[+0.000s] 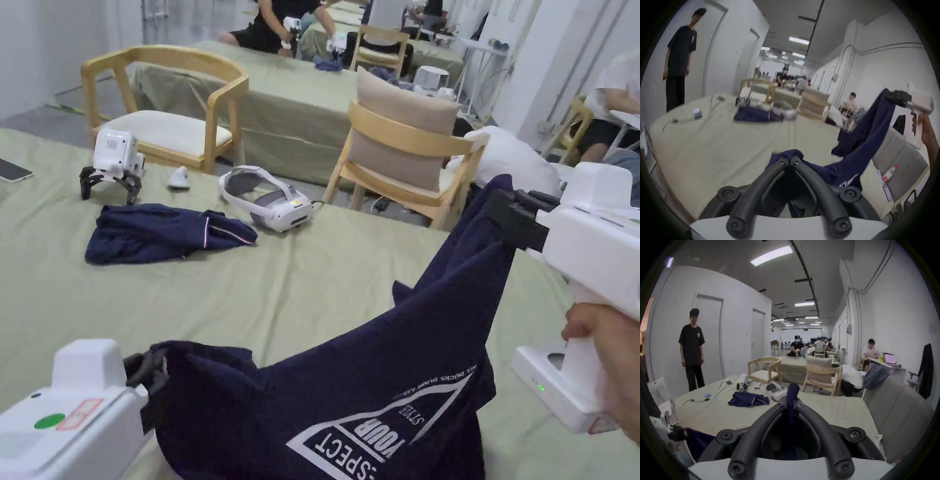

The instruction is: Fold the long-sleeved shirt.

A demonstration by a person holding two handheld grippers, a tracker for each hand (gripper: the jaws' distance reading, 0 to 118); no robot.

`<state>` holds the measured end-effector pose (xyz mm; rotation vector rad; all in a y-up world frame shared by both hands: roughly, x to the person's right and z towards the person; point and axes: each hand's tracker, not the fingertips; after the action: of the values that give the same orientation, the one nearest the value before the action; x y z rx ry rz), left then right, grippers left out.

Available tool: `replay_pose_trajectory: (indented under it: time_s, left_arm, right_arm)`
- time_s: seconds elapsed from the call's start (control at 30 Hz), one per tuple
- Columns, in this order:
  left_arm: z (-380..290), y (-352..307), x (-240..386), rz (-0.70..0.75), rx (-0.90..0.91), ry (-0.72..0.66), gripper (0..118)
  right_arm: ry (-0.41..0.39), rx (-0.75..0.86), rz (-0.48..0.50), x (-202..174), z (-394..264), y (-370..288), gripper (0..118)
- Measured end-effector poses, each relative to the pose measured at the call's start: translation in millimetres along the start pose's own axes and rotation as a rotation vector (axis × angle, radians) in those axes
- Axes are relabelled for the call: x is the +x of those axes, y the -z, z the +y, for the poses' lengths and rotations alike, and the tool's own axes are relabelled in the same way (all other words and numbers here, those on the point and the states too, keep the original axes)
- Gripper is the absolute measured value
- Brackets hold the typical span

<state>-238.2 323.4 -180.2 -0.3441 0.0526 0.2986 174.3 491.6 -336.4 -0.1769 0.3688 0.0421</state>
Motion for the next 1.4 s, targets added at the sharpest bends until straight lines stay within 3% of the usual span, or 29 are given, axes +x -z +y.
replay_pose_trajectory:
  time_s: [0.13,0.3,0.4,0.47,0.53,0.6,0.87,1.07,1.4]
  left_arm:
    - [76.6,-2.9,22.0,-0.034,0.134,0.076,4]
    - [169.6,-10.1,46.1,-0.04,0.27,0.121,4]
    - [223.6,-15.4,57.8,-0.061,0.312,0.113,4]
    - [257.7,-17.8,68.2,-0.091,0.327,0.134,4]
    - [287.0,-18.9,86.0,-0.039,0.39,0.243,4]
    - [313.1,-18.7,96.2,-0.041,0.418,0.255,4]
    - [419.5,7.5,132.5,0.012,0.465,0.285,4]
    - [484.4,38.5,152.1,0.062,0.488,0.288,4]
    - [574.9,87.0,175.2,0.12,0.562,0.259,4]
  right_arm:
    - [0.006,0.077,-0.057,12.9,38.2,-37.5,4]
    - [0.073,0.15,-0.07,22.5,87.0,-67.0,4]
    - [0.054,0.183,-0.116,22.4,119.0,-75.5,4]
    - [-0.012,0.158,-0.167,19.0,141.2,-75.0,4]
    - [0.01,0.197,-0.171,18.3,161.6,-75.9,4]
    - [0.023,0.208,-0.205,19.7,181.1,-74.8,4]
    - [0.095,0.246,-0.255,33.1,258.6,-52.5,4]
    - [0.079,0.266,-0.331,43.1,303.3,-17.1,4]
    - [0.043,0.378,-0.374,61.2,350.6,45.5,4]
